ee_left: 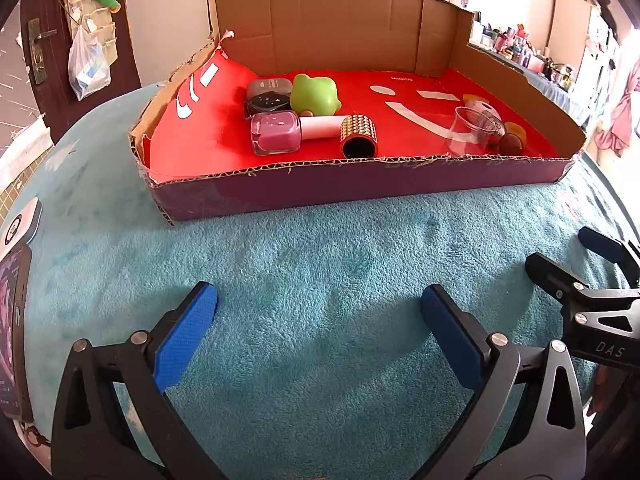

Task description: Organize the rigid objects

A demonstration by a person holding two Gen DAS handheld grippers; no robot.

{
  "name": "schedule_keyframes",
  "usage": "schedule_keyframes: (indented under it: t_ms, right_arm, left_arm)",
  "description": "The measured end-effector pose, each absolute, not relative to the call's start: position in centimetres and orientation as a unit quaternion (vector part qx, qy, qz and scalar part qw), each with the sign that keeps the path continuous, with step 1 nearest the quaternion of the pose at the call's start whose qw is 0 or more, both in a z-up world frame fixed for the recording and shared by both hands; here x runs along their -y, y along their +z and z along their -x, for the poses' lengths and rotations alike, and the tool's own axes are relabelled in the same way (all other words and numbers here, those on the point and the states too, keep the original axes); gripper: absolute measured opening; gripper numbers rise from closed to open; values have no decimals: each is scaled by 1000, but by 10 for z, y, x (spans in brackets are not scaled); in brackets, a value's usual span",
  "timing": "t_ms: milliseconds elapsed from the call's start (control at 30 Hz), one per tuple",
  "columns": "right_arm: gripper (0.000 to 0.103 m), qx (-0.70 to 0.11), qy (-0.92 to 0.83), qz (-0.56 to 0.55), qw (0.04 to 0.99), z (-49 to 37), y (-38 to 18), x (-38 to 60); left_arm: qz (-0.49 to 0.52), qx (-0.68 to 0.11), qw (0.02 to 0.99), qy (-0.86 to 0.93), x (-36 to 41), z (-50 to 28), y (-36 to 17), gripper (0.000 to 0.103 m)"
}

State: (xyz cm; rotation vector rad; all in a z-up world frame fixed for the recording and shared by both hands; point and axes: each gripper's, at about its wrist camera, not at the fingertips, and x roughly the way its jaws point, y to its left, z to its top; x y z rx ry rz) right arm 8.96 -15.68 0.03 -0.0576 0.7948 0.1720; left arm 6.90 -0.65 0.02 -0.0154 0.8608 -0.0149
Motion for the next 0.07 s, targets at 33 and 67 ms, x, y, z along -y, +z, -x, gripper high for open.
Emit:
schedule_keyframes:
  t_ms: [33, 67]
  right_arm:
    - [103, -387, 84, 28, 918, -90, 0, 157]
    - [103, -387, 84, 28, 918, -90, 0, 157]
  left_arm:
    - [7, -417, 909, -7, 7, -69, 0, 103]
    - [7, -417, 909, -7, 7, -69, 0, 103]
